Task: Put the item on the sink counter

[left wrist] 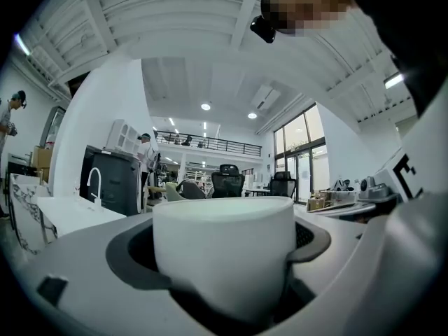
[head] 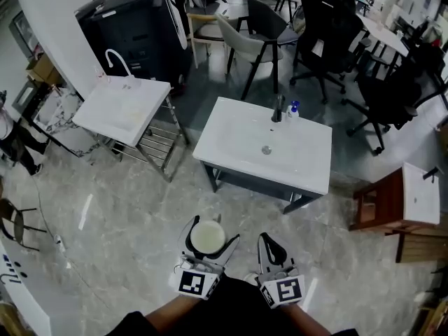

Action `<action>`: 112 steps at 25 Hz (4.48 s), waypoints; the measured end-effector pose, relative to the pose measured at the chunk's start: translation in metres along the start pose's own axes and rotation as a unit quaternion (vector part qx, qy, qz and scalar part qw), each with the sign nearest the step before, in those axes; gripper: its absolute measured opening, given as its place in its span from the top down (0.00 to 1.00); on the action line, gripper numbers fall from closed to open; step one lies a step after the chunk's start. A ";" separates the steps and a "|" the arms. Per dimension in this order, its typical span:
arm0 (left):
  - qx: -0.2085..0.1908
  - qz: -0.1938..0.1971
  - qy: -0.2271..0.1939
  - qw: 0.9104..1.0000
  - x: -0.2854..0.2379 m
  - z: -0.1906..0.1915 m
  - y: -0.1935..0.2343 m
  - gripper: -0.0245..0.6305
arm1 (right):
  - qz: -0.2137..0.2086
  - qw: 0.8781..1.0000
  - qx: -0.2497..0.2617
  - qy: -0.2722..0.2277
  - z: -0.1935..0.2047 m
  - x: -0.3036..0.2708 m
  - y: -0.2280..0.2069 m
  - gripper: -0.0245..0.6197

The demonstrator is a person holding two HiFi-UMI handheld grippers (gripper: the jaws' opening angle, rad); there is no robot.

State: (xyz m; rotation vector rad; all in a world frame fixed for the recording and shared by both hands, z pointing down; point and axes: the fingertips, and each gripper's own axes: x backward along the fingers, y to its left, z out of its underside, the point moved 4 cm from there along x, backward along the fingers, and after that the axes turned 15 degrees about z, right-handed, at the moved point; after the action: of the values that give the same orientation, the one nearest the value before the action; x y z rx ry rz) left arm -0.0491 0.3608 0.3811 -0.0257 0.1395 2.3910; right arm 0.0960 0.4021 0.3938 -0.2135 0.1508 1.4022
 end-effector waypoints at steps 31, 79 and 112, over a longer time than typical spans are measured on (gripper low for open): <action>0.001 0.063 -0.006 0.998 -0.027 -0.009 0.245 0.27 | 0.058 0.997 0.045 0.015 -0.049 -0.228 0.104 0.91; -0.026 0.050 0.028 0.998 -0.456 0.124 0.431 0.27 | 0.006 0.998 -0.004 0.061 -0.051 -0.588 -0.118 0.91; -0.005 0.046 0.112 0.993 -0.547 0.228 0.491 0.27 | -0.061 0.996 -0.022 0.066 -0.016 -0.632 -0.110 0.91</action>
State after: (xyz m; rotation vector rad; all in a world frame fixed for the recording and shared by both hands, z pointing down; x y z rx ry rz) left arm 0.0238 -0.3428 0.6860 -0.2985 0.2376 2.4765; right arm 0.1016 -0.2253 0.5305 -0.3474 0.2137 1.2709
